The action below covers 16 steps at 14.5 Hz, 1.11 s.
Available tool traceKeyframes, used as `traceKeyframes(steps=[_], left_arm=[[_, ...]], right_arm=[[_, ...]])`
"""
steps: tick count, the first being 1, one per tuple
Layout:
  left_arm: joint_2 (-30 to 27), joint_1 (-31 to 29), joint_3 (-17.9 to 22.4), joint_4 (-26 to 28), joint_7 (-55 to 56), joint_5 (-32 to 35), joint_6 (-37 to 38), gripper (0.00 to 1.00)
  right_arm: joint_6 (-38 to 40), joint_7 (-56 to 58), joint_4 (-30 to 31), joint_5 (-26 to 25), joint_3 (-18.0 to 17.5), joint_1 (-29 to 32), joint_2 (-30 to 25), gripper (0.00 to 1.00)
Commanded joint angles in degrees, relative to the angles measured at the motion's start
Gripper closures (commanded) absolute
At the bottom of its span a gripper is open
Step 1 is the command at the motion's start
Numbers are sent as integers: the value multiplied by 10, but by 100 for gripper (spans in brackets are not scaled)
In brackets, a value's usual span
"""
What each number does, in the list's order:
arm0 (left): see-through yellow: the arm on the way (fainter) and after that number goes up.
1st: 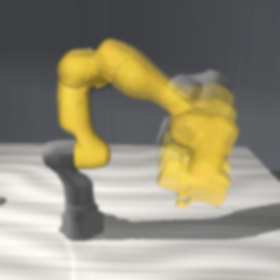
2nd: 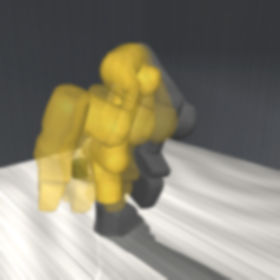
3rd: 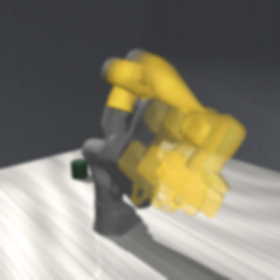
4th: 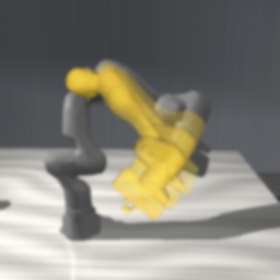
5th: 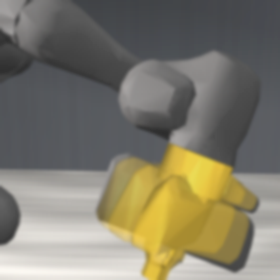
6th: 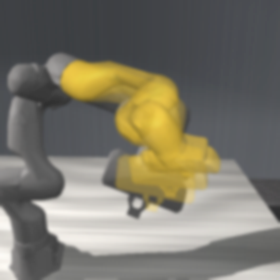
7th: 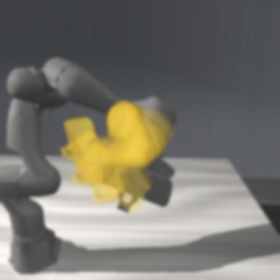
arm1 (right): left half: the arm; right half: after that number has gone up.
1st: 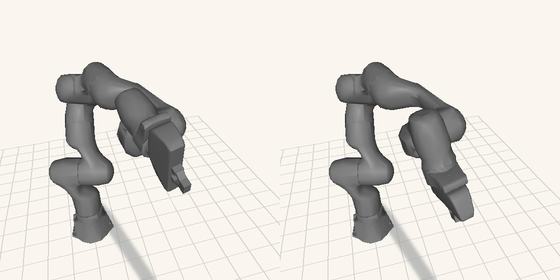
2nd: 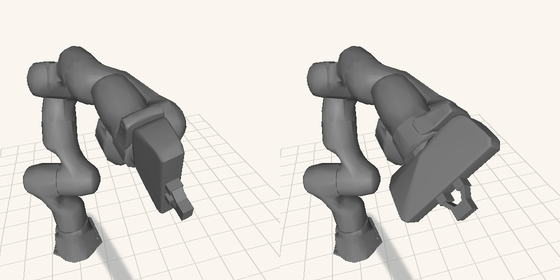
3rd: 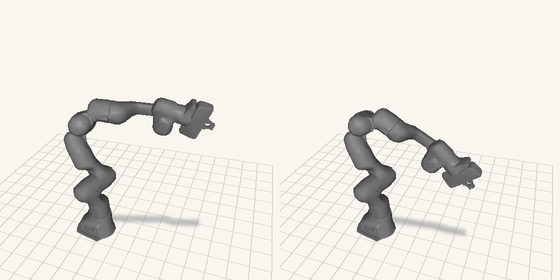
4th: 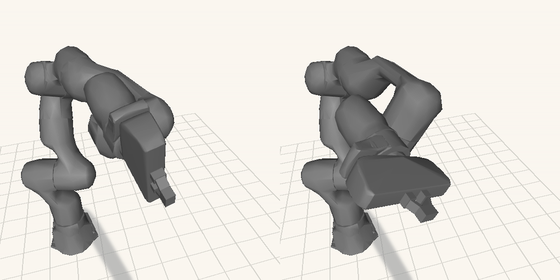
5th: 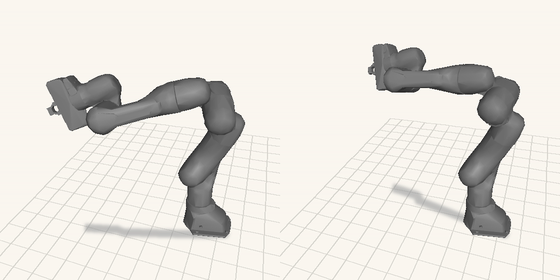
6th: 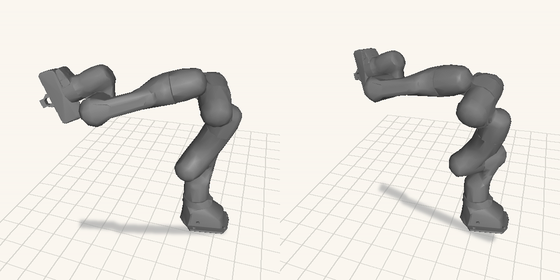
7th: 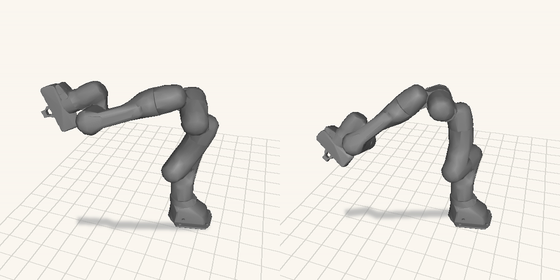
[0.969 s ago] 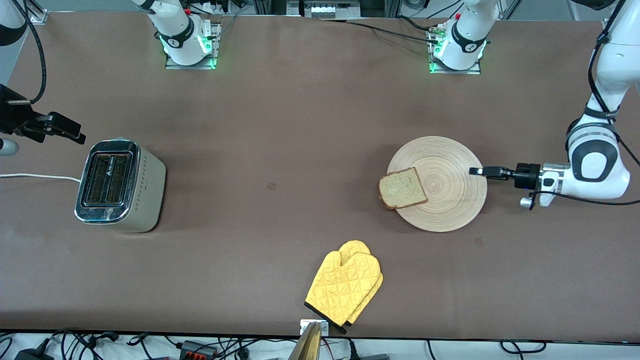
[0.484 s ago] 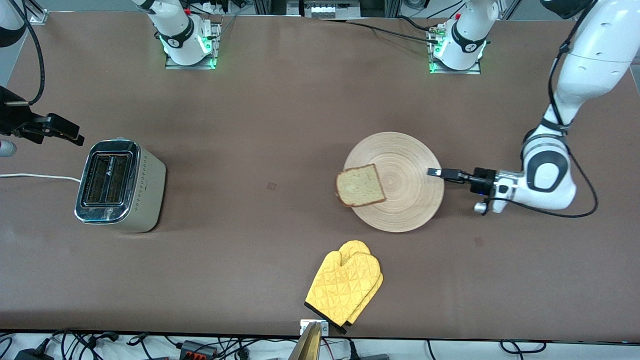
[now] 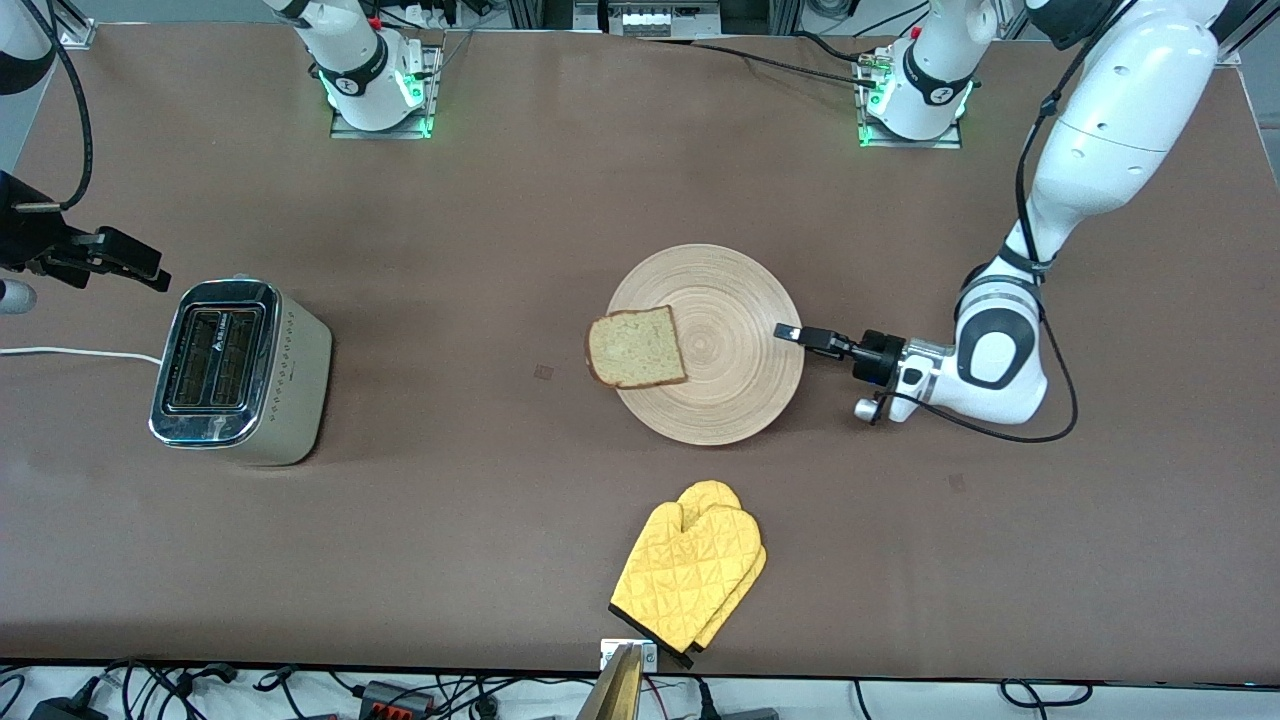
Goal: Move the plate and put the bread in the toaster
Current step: 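Push the plate toward the toaster with the left gripper while the right gripper reaches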
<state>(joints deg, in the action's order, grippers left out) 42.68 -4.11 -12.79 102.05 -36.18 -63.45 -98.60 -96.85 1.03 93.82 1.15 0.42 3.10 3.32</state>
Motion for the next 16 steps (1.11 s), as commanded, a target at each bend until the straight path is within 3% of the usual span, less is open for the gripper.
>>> traceKeyframes(steps=[1, 9, 16], left_arm=[[2, 30, 1, -28, 1, -21, -13, 100], [45, 97, 1, -86, 1, -70, -82, 100], [64, 146, 1, -92, -4, -113, -116, 100]], right_arm=[[-4, 10, 8, -15, -3, 4, -7, 0], [-11, 0, 11, -17, -9, -2, 5, 0], [-58, -22, 10, -11, -9, -64, 84, 0]])
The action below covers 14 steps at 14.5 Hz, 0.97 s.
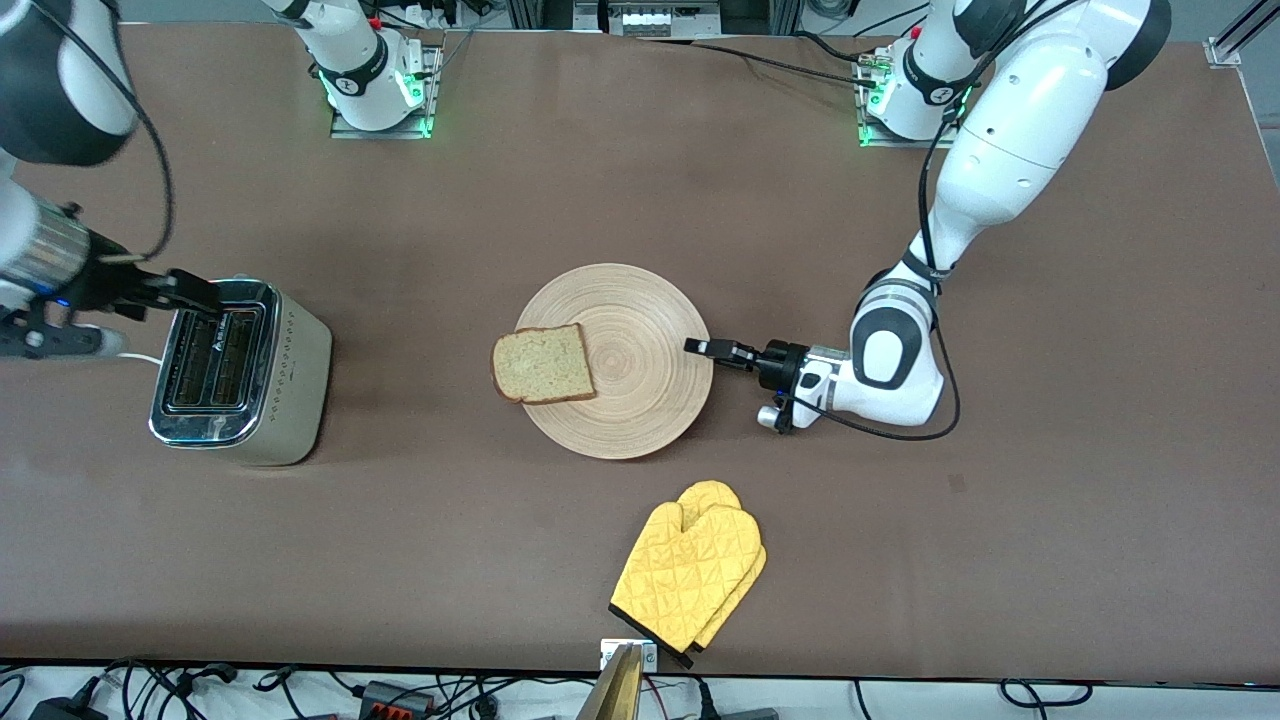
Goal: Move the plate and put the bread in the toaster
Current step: 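Push the plate toward the toaster with the left gripper while the right gripper reaches, then lower the right gripper to the bread while the left gripper releases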
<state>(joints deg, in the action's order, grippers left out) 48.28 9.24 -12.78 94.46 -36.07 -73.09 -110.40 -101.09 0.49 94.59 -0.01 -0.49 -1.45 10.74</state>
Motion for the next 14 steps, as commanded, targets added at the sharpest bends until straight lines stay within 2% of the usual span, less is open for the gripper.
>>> traceKeyframes(steps=[1, 3, 6, 7, 10, 12, 14], left_arm=[[8, 20, 2, -16, -6, -14, 1, 100], [17, 21, 3, -16, -10, -13, 1, 100], [25, 28, 4, -16, -11, -12, 0, 100], [28, 29, 6, -16, -12, -11, 0, 100], [29, 29, 10, -17, -12, -7, -1, 99], [29, 31, 9, -20, -12, 0, -24, 97], [30, 39, 9, -32, -11, 7, -32, 91]], right_arm=[[-19, -30, 2, 3, 0, -23, 17, 0], [-30, -33, 2, 13, -1, -29, 28, 0], [-39, -29, 1, 89, 0, -28, 48, 0], [-42, -29, 0, 100, 0, -29, 58, 0], [-62, -33, 1, 104, 0, -66, 99, 0], [-106, -41, 4, 105, 0, -92, 115, 0], [-126, -44, 2, 105, 0, -107, 129, 0]])
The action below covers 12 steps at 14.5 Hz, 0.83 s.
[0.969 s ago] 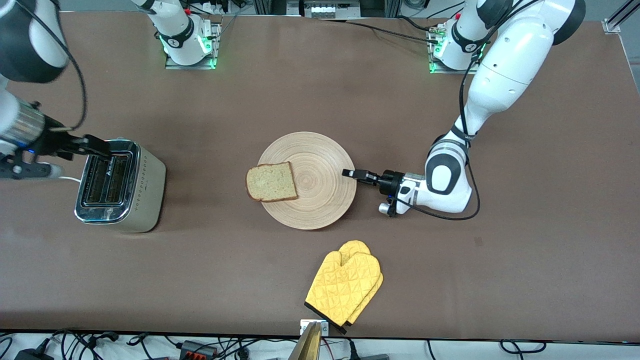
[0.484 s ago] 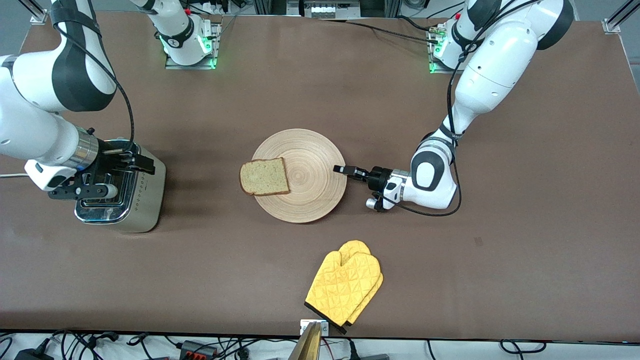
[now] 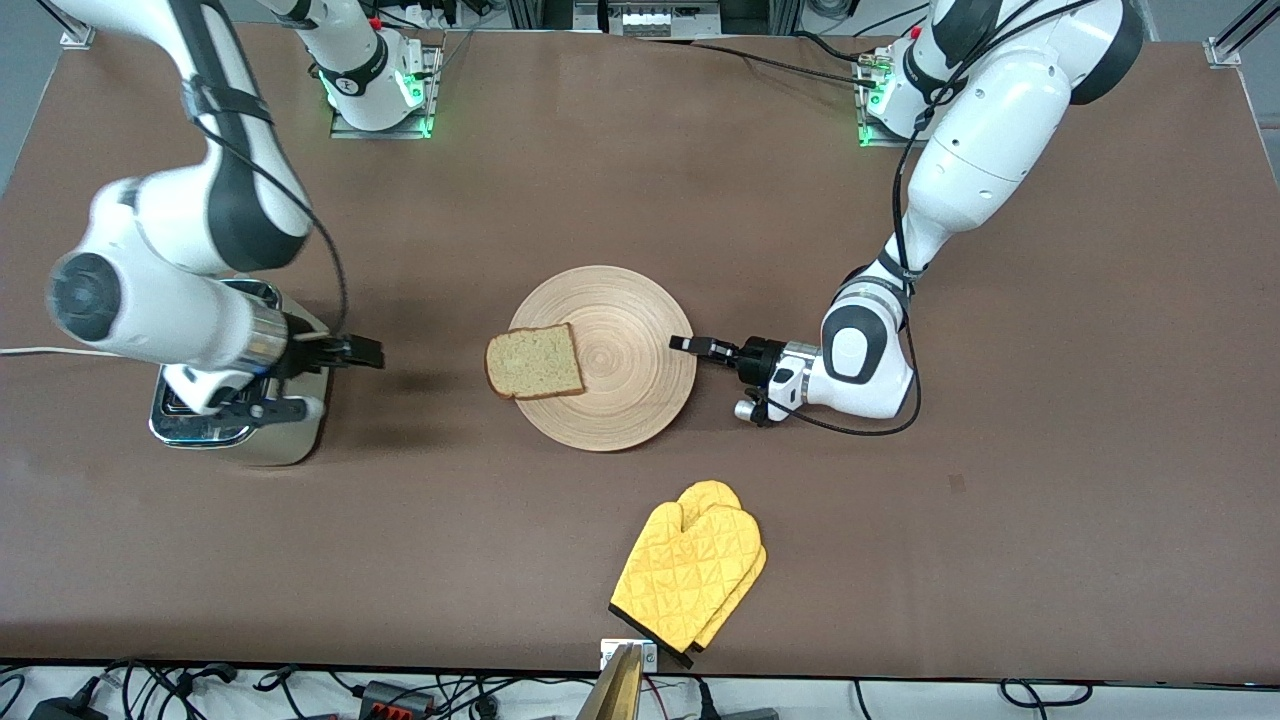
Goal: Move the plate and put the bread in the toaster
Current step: 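Lower the right gripper to the bread while the left gripper releases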
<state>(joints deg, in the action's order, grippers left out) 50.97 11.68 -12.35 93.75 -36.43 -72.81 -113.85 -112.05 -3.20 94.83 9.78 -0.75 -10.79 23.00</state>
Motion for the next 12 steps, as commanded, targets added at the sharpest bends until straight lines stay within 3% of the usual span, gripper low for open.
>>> traceKeyframes(steps=[1, 7, 12], left_arm=[[5, 15, 5, -25, -7, 4, 2, 85], [5, 8, 10, -25, -7, 12, 3, 76], [-1, -42, 15, -24, -3, 78, 26, 68]], right_arm=[[-16, -8, -1, 7, 2, -17, 11, 0], [-33, -8, 3, 8, 2, -16, 32, 0], [-80, 6, 4, 31, -18, -27, 65, 0]])
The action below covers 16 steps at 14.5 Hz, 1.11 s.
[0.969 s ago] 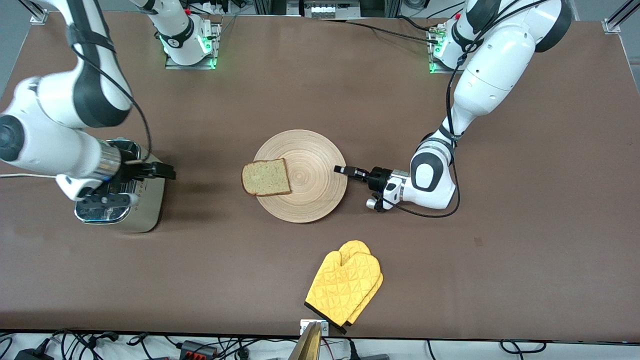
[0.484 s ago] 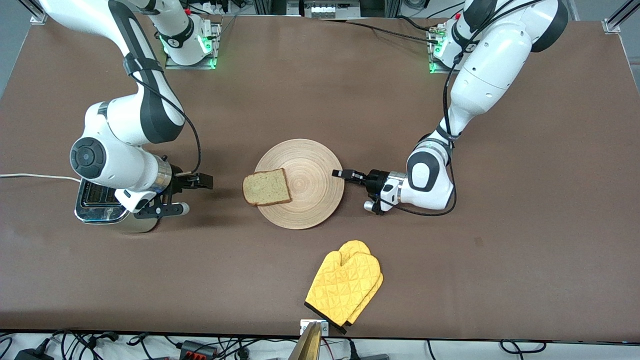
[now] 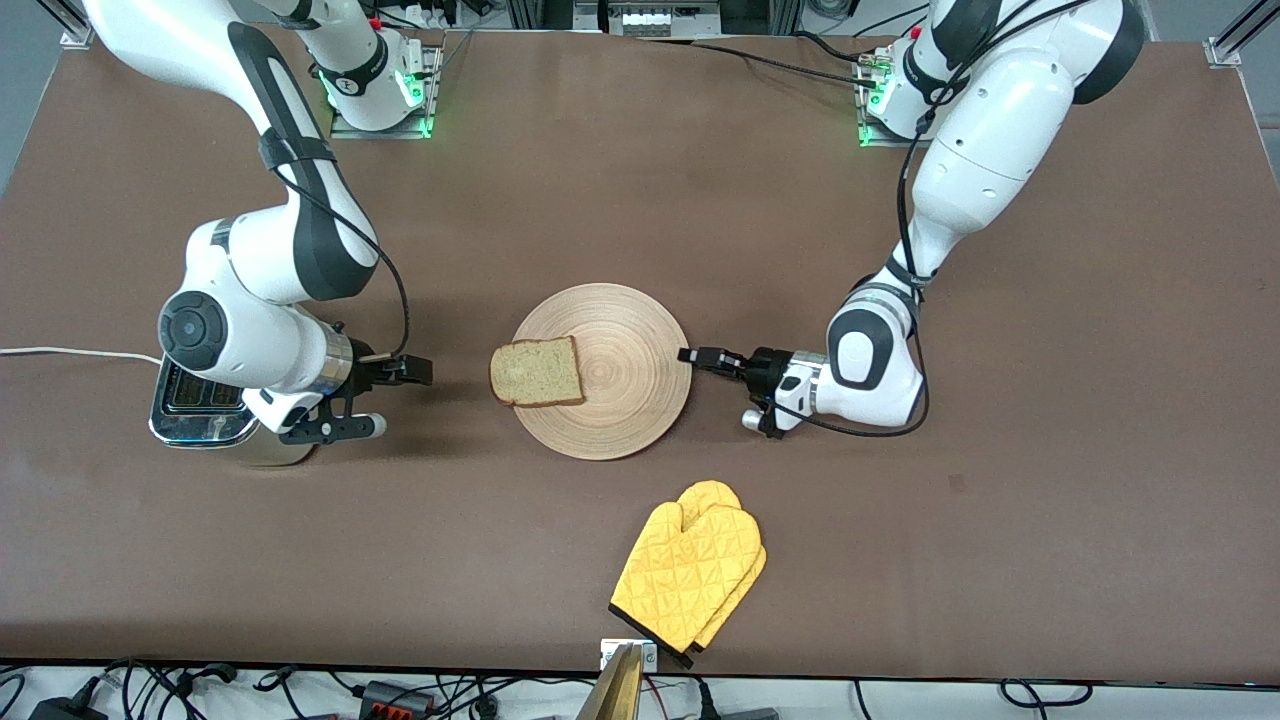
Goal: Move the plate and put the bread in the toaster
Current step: 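Lower the right gripper to the bread while the left gripper releases, then grasp the bread slice with the right gripper while the left gripper withdraws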
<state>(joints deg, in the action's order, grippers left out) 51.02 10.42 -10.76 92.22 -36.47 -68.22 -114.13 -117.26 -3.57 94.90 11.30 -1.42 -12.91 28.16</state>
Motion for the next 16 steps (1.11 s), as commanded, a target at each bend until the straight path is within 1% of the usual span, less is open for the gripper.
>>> traceKeyframes(steps=[1, 4, 5, 7, 9, 11, 13, 14, 16], left_arm=[[-1, -43, -1, -10, 1, 45, 53, 68], [-4, -93, -1, -11, 3, 80, 112, 68], [-8, -104, -1, -11, 3, 94, 128, 68], [-12, -137, -1, -13, 9, 124, 161, 67], [-11, -168, -1, -40, 39, 170, 209, 63], [-12, -196, -1, -74, 70, 232, 258, 61], [-12, -230, -1, -96, 86, 283, 291, 60], [-12, -243, -1, -108, 86, 298, 310, 60], [-13, -264, 0, -148, 97, 330, 368, 59]], right_arm=[[-40, 9, 3, 17, -18, -9, 21, 0], [-75, 9, 2, 27, -21, -21, 44, 0], [-82, 10, 2, 43, -21, -22, 51, 0], [-83, 28, 2, 88, -26, -22, 62, 8], [-84, 47, 1, 112, -28, -22, 71, 17], [-94, 56, 1, 113, -29, -22, 79, 27], [-96, 57, -1, 116, -30, -32, 87, 29], [-96, 56, -1, 116, -30, -35, 87, 29], [-98, 57, -1, 116, -30, -40, 88, 30]])
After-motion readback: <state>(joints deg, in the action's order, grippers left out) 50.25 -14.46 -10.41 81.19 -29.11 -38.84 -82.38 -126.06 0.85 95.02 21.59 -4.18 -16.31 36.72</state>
